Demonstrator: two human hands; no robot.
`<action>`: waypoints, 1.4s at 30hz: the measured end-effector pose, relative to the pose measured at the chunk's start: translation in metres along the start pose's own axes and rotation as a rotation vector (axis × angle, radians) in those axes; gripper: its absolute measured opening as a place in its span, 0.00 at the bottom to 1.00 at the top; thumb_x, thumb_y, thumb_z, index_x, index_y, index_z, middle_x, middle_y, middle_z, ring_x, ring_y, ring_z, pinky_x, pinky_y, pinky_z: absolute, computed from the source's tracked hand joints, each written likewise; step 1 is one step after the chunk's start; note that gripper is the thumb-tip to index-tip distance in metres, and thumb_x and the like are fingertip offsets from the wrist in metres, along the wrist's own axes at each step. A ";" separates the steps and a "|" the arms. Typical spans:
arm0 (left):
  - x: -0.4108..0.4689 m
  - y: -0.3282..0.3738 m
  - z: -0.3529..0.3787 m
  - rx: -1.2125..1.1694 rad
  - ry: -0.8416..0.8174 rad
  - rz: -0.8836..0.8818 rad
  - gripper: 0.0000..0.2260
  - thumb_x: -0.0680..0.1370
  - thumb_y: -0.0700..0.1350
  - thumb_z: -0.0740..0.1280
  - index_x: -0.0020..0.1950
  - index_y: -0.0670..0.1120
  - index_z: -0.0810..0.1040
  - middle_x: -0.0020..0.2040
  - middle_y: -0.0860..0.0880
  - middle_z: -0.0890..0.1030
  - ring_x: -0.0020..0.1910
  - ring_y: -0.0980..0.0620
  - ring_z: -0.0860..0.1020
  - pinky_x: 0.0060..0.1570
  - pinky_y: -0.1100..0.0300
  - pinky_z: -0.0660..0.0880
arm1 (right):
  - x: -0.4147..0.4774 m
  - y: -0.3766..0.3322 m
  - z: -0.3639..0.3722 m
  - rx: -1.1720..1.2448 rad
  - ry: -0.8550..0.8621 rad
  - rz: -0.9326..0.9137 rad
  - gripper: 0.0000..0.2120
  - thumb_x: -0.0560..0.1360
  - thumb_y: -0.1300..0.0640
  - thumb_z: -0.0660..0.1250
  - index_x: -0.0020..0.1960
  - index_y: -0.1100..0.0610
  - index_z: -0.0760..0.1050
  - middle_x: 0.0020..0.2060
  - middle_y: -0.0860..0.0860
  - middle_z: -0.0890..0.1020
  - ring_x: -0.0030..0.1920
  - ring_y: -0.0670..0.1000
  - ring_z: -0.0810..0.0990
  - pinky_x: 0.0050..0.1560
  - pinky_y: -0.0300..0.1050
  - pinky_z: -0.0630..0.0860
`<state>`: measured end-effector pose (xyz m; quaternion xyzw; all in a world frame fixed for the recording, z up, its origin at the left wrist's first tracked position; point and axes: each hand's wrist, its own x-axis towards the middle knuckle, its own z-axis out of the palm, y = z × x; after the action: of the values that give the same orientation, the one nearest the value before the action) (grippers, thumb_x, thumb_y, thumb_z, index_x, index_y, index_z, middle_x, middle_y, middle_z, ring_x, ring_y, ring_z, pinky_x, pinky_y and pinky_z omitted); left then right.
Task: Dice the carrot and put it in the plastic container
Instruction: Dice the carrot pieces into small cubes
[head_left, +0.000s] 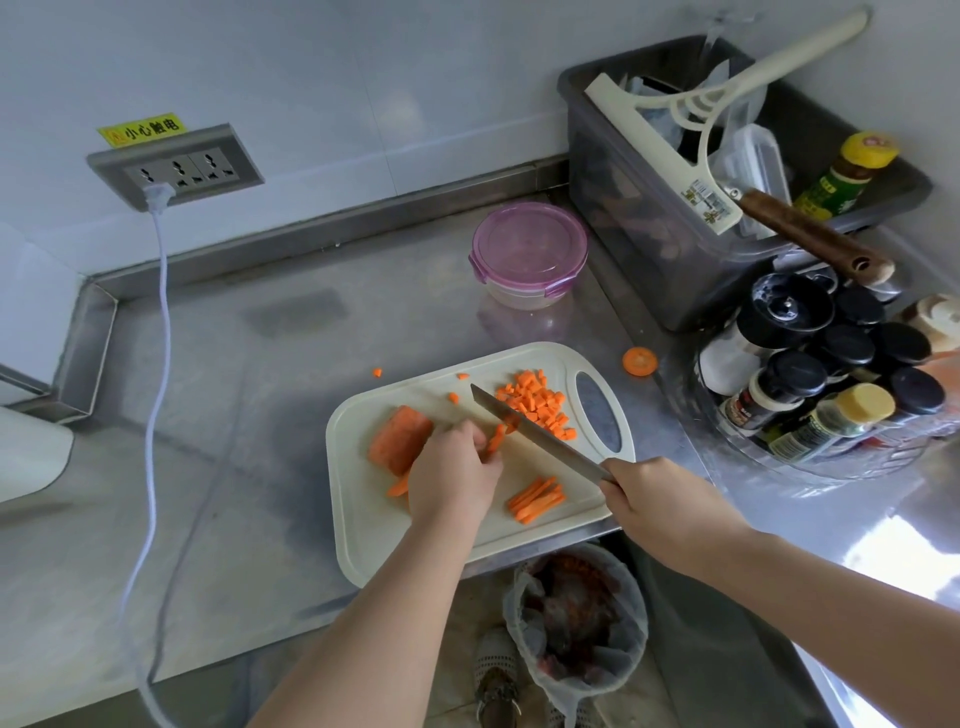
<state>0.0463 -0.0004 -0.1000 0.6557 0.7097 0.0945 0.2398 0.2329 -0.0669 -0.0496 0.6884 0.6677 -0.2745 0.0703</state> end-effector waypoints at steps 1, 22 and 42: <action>0.000 0.000 0.000 0.019 -0.001 -0.003 0.07 0.74 0.50 0.69 0.50 0.50 0.79 0.49 0.52 0.81 0.49 0.50 0.79 0.45 0.57 0.75 | -0.001 0.000 -0.001 -0.008 -0.009 -0.002 0.12 0.83 0.52 0.51 0.40 0.51 0.62 0.33 0.48 0.70 0.34 0.52 0.71 0.31 0.43 0.64; -0.004 -0.006 0.005 0.073 0.104 0.069 0.07 0.75 0.52 0.66 0.49 0.52 0.79 0.48 0.54 0.81 0.51 0.51 0.78 0.52 0.55 0.71 | -0.002 -0.002 -0.005 -0.024 -0.060 -0.005 0.11 0.83 0.51 0.50 0.43 0.52 0.64 0.33 0.46 0.68 0.32 0.48 0.69 0.28 0.39 0.63; -0.003 -0.004 0.005 0.110 0.111 0.075 0.07 0.78 0.52 0.64 0.49 0.53 0.80 0.46 0.53 0.83 0.49 0.51 0.79 0.49 0.58 0.64 | 0.006 -0.003 -0.004 -0.173 -0.109 -0.085 0.12 0.83 0.53 0.50 0.59 0.55 0.70 0.39 0.49 0.71 0.43 0.55 0.77 0.42 0.47 0.74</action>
<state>0.0453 -0.0052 -0.1057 0.6878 0.7008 0.1004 0.1602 0.2311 -0.0600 -0.0483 0.6350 0.7126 -0.2555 0.1540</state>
